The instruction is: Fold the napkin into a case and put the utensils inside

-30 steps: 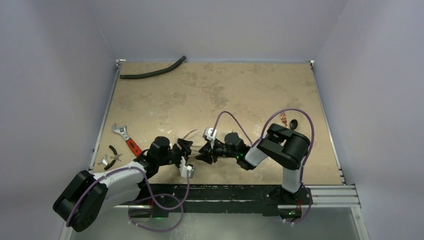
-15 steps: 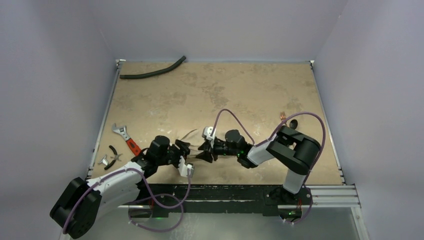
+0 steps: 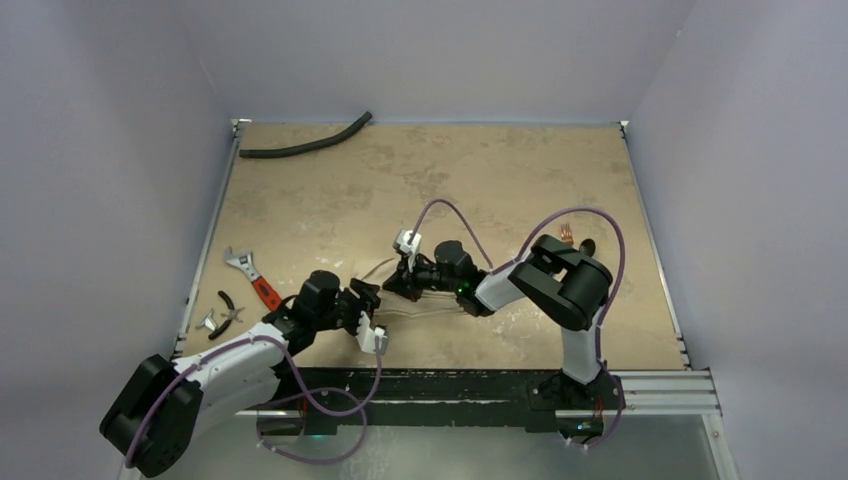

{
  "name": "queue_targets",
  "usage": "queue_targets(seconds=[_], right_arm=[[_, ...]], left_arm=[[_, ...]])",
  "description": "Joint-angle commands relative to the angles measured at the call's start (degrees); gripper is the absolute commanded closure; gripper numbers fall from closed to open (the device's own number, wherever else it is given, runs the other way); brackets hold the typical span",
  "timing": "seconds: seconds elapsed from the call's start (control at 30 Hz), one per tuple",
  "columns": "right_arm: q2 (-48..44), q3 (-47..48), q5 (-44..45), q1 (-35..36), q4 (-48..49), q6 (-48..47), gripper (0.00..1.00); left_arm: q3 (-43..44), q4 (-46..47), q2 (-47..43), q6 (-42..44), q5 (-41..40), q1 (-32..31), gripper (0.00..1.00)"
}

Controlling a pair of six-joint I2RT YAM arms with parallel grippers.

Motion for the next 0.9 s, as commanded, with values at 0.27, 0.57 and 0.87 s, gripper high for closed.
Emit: queue_targets(seconds=[0.27,0.57,0.87], right_arm=[[2.61,-4.75,4.03,-0.13,7.13,3.96,0.91],[2.23,-5.46,3.87,-0.32,7.72,2.29,0.81],[-8.32,-10.64,4.59,-2.76,13.76,-2.4,0.52]], left_arm=[[7.14,1.93,6.86,-7.85,-2.62,-0.19,0.86],[10.87,-3.95,5.98,-11.0,-1.85,-0.12,0.9],[12.57,-10.22,8.31,-10.99,1.3,-0.09,0.9]])
